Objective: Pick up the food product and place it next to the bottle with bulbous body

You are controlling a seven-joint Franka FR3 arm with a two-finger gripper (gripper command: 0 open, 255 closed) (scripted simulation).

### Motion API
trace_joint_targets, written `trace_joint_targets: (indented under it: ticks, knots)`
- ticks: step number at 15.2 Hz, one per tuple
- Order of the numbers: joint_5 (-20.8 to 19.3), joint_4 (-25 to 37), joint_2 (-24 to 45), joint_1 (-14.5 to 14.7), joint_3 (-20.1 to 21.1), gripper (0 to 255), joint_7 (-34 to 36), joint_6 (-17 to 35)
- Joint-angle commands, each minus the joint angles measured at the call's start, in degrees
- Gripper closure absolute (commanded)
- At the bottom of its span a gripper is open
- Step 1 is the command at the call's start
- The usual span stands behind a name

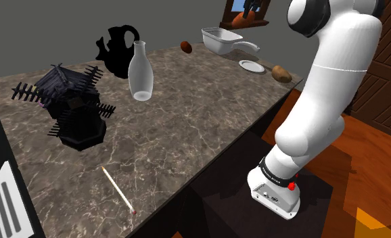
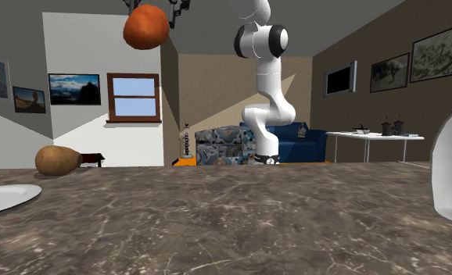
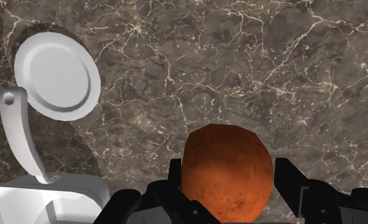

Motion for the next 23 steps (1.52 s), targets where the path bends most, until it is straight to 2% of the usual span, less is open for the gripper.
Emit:
trace_joint_targets:
  ticks: [1,6,12,18,23]
  knots:
    - [-1.39,-2.21,-1.77,2.41,0.72,255,2.76,0.72]
    - [-4.61,-7.36,-5.88,7.98,3.11,255,9.90,2.29]
    - [-7.21,-10.15,-8.28,13.42,6.47,255,18.32,2.88]
    - [-8.75,-9.72,-8.12,18.21,9.77,255,26.32,2.43]
    - [-9.50,-6.88,-6.11,21.85,12.40,255,32.59,1.30]
